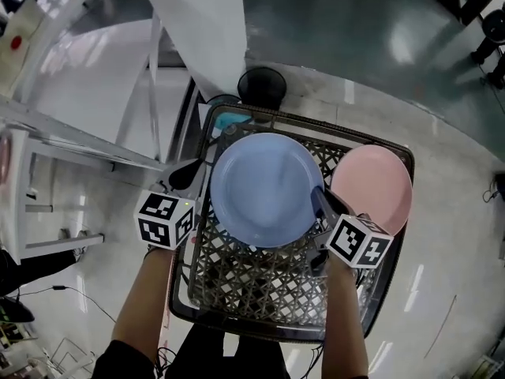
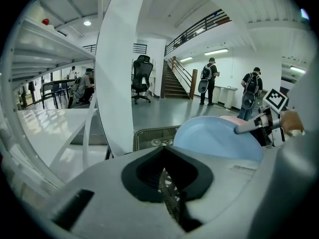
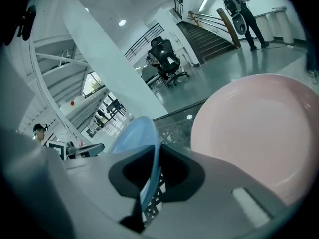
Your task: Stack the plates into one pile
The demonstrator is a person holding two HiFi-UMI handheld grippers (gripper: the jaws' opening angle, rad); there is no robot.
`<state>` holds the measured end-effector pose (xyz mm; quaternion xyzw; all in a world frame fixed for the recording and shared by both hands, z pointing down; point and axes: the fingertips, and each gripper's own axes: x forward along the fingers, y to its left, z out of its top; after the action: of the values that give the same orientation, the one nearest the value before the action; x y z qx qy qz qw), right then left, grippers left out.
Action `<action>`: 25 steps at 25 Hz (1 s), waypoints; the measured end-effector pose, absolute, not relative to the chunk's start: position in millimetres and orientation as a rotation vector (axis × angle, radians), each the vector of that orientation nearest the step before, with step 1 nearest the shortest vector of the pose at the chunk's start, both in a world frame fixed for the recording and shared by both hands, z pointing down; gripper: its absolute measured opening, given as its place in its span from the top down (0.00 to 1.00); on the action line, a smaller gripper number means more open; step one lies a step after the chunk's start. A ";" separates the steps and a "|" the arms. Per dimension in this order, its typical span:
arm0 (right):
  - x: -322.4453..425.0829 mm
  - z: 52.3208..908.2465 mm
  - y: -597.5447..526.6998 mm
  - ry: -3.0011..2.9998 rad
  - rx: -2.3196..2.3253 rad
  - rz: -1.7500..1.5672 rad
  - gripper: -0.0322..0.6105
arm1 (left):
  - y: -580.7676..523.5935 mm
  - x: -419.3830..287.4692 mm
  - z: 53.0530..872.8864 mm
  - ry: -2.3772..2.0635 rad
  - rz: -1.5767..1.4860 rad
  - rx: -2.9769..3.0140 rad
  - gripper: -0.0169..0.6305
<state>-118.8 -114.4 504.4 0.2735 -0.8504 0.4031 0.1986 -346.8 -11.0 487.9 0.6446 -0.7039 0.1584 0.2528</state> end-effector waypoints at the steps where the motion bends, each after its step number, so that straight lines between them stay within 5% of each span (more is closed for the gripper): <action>1: -112.8 500.6 -117.1 -2.387 0.782 1.138 0.89 | -14.6 -342.5 486.1 -1.909 0.434 1.763 0.98; 25: 96.0 472.9 -181.6 -2.315 1.273 1.314 0.88 | -118.4 -194.1 473.1 -1.673 0.526 2.032 0.98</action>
<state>96.0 -181.6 472.9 0.4294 -0.7810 0.4433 0.0955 -194.1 -118.4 473.1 0.7374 -0.6071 0.1908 0.2265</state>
